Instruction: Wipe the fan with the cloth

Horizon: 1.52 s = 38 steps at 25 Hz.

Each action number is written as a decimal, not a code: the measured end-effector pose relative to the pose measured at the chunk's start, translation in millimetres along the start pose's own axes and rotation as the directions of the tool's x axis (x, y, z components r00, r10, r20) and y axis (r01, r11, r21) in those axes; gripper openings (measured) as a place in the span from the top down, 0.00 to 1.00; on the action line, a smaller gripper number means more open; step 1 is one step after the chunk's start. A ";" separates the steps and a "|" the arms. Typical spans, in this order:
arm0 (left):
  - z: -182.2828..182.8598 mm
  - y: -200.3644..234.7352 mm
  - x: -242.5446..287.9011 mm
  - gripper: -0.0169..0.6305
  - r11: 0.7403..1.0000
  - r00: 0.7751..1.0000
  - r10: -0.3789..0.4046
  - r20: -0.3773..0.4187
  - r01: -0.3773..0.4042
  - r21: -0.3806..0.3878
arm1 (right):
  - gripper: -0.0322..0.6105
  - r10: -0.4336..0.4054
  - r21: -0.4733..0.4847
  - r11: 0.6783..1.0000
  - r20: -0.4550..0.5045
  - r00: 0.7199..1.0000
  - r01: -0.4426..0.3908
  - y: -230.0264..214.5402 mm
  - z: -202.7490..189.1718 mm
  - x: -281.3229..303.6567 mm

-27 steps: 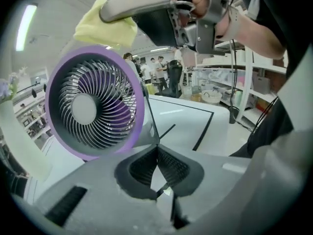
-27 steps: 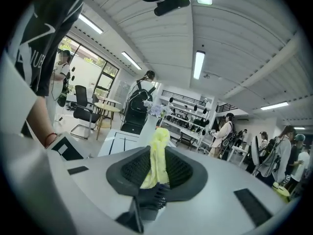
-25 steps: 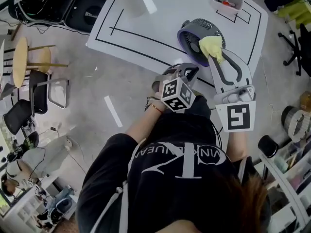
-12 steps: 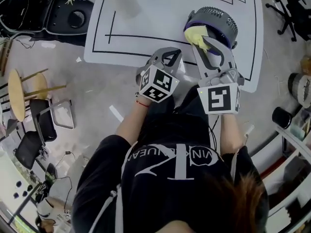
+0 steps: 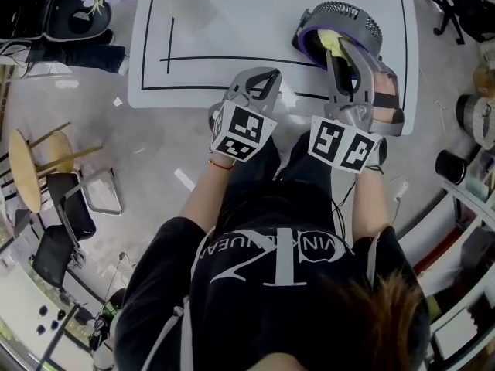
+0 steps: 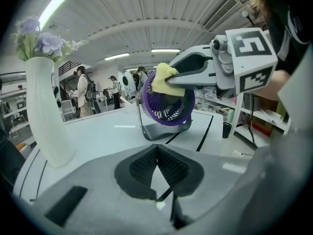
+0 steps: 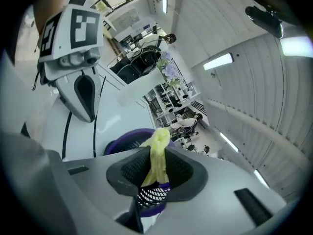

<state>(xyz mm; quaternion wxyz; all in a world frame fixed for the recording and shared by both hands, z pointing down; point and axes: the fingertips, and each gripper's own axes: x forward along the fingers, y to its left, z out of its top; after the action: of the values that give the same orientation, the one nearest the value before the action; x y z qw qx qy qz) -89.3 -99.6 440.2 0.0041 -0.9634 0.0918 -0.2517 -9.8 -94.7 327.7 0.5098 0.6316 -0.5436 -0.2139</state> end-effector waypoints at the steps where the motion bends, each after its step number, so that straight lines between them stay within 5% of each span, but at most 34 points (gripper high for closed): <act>1: 0.7 0.4 1.2 0.96 1.000 1.000 -0.005 0.004 0.005 0.000 | 0.82 -0.010 -0.023 1.000 -0.016 1.000 0.010 -0.7 -4.2 -0.5; 5: 9.8 5.8 7.1 0.96 1.000 0.999 -0.010 0.038 0.010 -0.009 | 0.82 -0.023 -0.069 0.997 -0.070 0.997 0.019 4.5 -17.9 -4.4; 18: 20.4 12.2 14.8 0.96 0.999 0.997 -0.035 0.069 0.037 -0.016 | 0.82 -0.065 -0.016 0.998 -0.182 0.981 0.063 15.7 -43.7 -16.2; 38: 21.1 21.5 16.1 0.96 0.999 0.997 -0.035 0.064 0.037 -0.025 | 0.82 0.029 0.153 0.988 -0.270 0.962 0.013 48.6 -65.9 -18.9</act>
<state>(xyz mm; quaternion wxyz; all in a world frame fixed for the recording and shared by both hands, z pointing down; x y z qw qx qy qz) -69.0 -124.5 428.4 -0.0104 -0.9724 0.0775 -0.2196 15.7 -45.2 390.6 0.5303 0.6900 -0.4860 -0.0807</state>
